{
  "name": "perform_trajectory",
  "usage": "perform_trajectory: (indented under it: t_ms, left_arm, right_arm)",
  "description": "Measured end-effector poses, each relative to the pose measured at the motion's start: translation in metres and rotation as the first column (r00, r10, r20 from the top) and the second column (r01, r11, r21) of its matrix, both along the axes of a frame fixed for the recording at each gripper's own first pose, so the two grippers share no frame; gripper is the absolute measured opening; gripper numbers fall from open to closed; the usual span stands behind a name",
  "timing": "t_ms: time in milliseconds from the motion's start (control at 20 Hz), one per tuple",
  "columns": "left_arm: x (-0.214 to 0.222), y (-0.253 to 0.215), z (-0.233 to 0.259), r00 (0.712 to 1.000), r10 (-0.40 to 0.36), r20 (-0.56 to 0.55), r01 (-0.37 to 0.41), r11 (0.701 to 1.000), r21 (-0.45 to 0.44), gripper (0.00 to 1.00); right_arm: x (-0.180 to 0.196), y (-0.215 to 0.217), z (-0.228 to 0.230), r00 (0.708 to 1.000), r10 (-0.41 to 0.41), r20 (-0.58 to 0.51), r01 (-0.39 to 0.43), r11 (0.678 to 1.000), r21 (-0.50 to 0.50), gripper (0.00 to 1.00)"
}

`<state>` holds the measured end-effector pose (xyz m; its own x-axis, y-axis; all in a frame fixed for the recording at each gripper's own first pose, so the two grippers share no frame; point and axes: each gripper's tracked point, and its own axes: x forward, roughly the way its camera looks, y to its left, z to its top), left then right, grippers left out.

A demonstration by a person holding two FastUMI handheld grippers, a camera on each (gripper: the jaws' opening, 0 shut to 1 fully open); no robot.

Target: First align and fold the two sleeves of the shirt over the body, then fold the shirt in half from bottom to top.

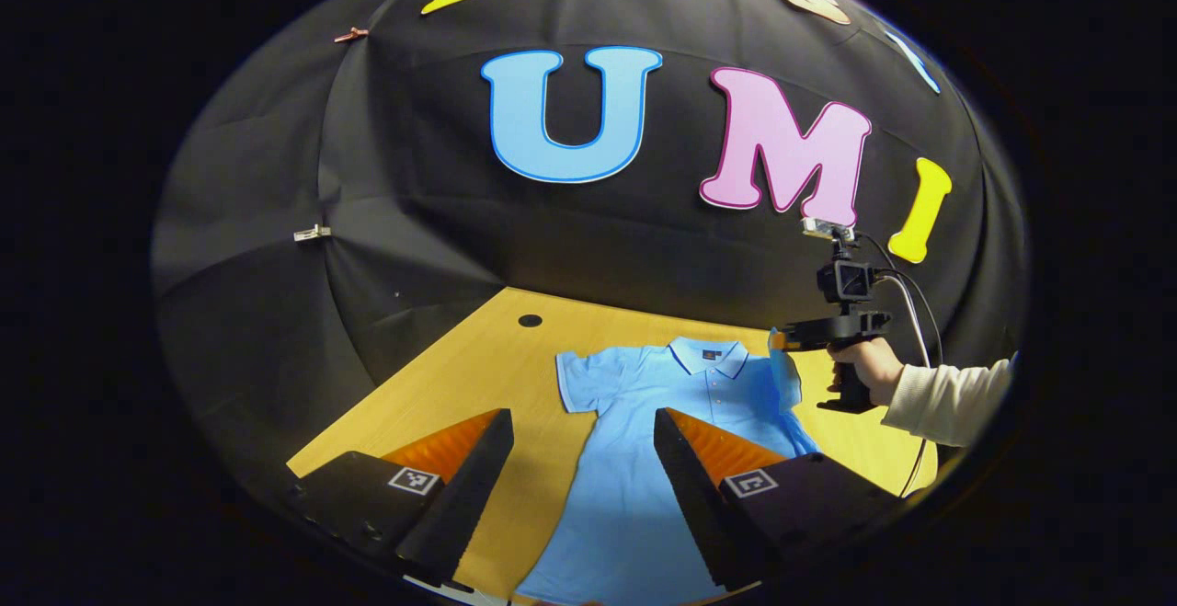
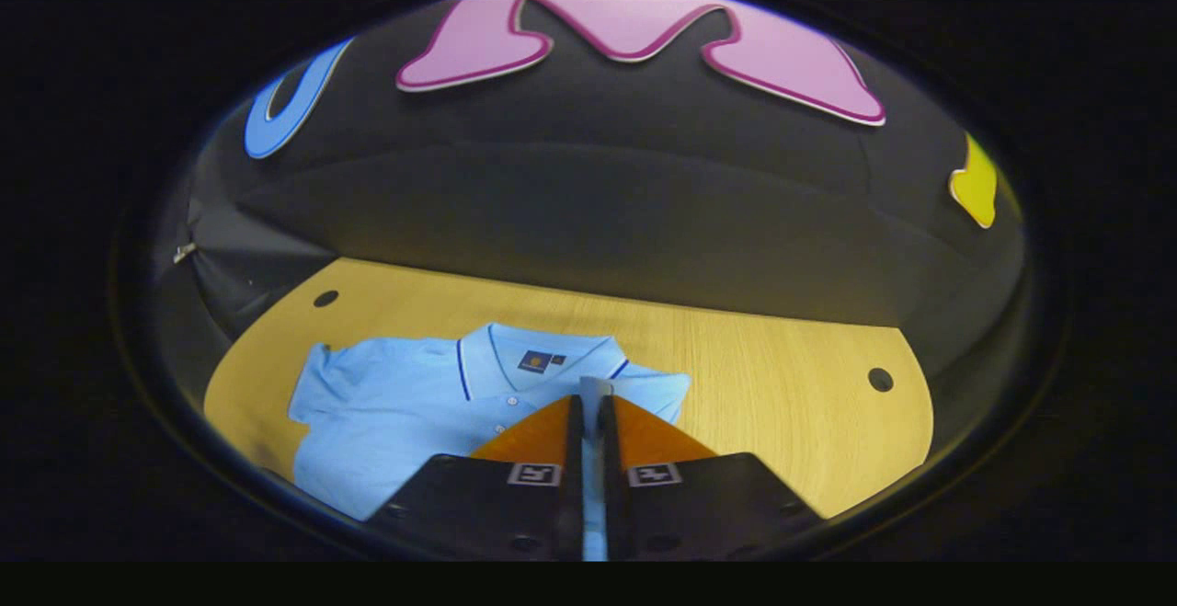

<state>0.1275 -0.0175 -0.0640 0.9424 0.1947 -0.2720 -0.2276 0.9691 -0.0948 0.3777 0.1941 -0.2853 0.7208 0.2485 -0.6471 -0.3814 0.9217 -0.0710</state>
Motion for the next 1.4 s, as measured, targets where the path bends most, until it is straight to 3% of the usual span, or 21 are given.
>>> perform_trajectory:
  t_ms: [150,500,700,900,1150,1400]
  left_arm:
    - [0.012,0.014,-0.008,1.0,0.011,0.006,-0.011,1.0,-0.016,0.97]
    - [0.112,0.04,-0.038,1.0,-0.012,0.026,0.013,0.998,-0.068,0.97]
    - [0.192,0.057,-0.072,0.998,-0.05,-0.029,0.047,0.995,-0.092,0.97]
    - [0.261,0.078,-0.116,0.991,-0.041,-0.127,0.025,0.992,-0.127,0.96]
    - [0.315,0.086,-0.161,0.974,-0.054,-0.221,0.043,0.997,-0.057,0.96]
    - [0.332,0.087,-0.19,0.95,-0.017,-0.312,0.011,1.0,-0.02,0.96]
  right_arm:
    - [-0.019,0.006,-0.002,1.0,0.021,0.001,-0.021,1.0,-0.002,0.99]
    - [-0.062,-0.049,0.026,0.997,-0.039,0.068,0.036,0.998,0.047,0.98]
    - [-0.082,-0.084,0.032,0.994,-0.062,0.092,0.057,0.997,0.057,0.98]
    - [-0.099,-0.115,0.039,0.988,-0.097,0.12,0.087,0.992,0.086,0.98]
    - [-0.111,-0.153,0.038,0.98,-0.153,0.13,0.139,0.984,0.111,0.98]
    - [-0.124,-0.172,0.027,0.981,-0.17,0.093,0.159,0.98,0.12,0.98]
